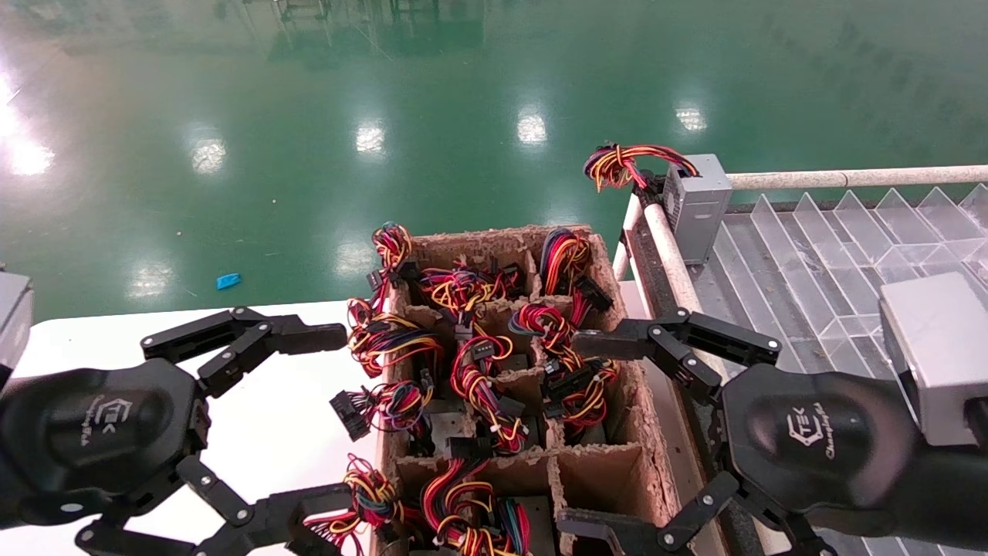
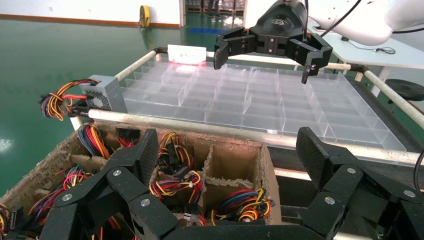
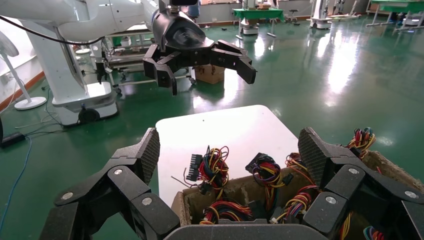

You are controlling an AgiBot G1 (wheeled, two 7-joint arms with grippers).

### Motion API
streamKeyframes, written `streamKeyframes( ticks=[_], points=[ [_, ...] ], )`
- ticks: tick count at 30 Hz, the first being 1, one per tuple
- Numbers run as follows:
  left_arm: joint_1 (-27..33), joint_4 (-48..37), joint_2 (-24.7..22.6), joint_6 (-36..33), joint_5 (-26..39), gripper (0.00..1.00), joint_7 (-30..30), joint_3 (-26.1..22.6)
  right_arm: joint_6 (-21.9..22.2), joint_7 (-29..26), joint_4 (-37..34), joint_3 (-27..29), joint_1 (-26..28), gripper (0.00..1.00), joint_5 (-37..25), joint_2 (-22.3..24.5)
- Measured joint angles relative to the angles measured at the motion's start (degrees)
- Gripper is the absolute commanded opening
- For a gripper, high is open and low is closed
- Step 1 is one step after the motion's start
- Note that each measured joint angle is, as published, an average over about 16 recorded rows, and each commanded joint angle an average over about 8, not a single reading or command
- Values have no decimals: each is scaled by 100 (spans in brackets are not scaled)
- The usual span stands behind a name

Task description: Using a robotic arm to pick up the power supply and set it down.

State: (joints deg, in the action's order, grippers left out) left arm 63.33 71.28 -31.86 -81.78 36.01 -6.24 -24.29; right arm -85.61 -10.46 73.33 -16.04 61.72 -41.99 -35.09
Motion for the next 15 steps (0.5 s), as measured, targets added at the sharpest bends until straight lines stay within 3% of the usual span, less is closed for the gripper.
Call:
streamKeyframes(
  ticks=[15],
  points=[
    [0, 0, 0, 0, 0, 100, 0, 0, 4, 5, -5, 0, 4, 100, -4, -3]
  ],
)
